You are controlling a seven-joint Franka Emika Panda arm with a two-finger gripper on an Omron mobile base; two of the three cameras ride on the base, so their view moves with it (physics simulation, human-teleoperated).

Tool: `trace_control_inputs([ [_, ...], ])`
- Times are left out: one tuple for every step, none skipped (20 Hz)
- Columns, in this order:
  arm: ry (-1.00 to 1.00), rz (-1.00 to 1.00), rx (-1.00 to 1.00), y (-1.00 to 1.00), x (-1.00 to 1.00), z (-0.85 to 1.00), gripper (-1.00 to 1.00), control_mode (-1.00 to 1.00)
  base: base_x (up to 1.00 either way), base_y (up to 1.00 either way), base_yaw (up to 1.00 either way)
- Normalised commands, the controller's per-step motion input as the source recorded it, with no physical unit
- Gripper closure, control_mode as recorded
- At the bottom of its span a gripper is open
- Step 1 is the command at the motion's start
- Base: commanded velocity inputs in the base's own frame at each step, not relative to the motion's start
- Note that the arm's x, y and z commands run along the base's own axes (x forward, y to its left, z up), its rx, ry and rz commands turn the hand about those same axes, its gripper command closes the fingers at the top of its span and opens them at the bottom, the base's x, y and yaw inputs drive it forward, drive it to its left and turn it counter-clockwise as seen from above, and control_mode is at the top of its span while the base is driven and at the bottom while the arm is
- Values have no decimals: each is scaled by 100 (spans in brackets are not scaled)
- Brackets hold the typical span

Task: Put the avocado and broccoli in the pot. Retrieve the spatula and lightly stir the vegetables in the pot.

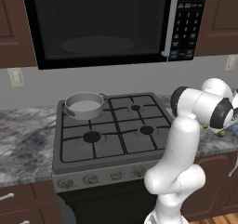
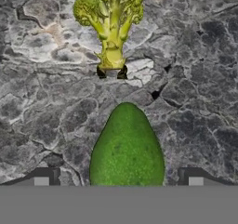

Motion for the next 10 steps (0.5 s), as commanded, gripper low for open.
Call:
trace_control_inputs([
  [0, 0, 0, -4, 26, -10, -100, -100, 0, 0, 0],
  [0, 0, 0, 0, 26, -9, -100, -100, 0, 0, 0],
  [0, 0, 0, 0, 24, -10, -100, -100, 0, 0, 0],
  [0, 0, 0, 0, 22, -8, -100, -100, 0, 0, 0],
  [0, 0, 0, 0, 15, -15, -100, -100, 0, 0, 0],
  [0, 0, 0, 0, 11, -24, -100, -100, 0, 0, 0],
  [0, 0, 0, 0, 0, -32, -100, -100, 0, 0, 0],
  [0, 0, 0, 0, 0, -44, -100, -100, 0, 0, 0],
  [0, 0, 0, 0, 0, -44, -100, -100, 0, 0, 0],
  [0, 0, 0, 0, 0, -44, -100, -100, 0, 0, 0],
])
